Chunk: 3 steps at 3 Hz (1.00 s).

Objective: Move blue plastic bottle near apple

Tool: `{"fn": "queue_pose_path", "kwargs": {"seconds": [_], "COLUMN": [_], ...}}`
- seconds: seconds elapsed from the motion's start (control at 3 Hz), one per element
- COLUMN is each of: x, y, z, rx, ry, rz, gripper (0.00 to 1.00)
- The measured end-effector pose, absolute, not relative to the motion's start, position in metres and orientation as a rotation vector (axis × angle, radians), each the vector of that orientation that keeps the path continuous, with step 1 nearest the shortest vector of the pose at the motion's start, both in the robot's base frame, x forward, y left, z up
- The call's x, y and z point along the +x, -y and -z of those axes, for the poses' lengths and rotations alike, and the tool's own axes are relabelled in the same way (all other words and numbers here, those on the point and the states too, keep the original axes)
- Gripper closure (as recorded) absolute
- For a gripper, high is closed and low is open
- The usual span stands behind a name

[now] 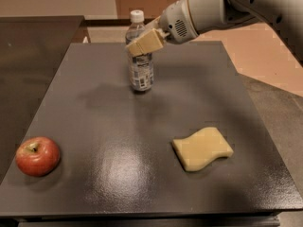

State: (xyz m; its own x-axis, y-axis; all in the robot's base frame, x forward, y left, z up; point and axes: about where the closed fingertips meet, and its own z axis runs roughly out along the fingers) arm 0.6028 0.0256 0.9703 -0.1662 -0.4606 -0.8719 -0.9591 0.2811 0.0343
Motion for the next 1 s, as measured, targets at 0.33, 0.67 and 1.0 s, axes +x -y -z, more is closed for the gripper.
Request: {"fn": "queue_pose_path", "kwargs": {"seconds": [0.33,0.67,1.0], "x": [0.568,0.535,0.507], "y": [-0.046,-0.066,-0.081], "z": [-0.981,-0.991,-0.994], "rx": [-1.363,-1.429,-1.496], "ry": [-1.678,-1.578,-1.526], "rz": [-0.829,-0.833,-0.848], "gripper": [1.00,1.00,1.00]}}
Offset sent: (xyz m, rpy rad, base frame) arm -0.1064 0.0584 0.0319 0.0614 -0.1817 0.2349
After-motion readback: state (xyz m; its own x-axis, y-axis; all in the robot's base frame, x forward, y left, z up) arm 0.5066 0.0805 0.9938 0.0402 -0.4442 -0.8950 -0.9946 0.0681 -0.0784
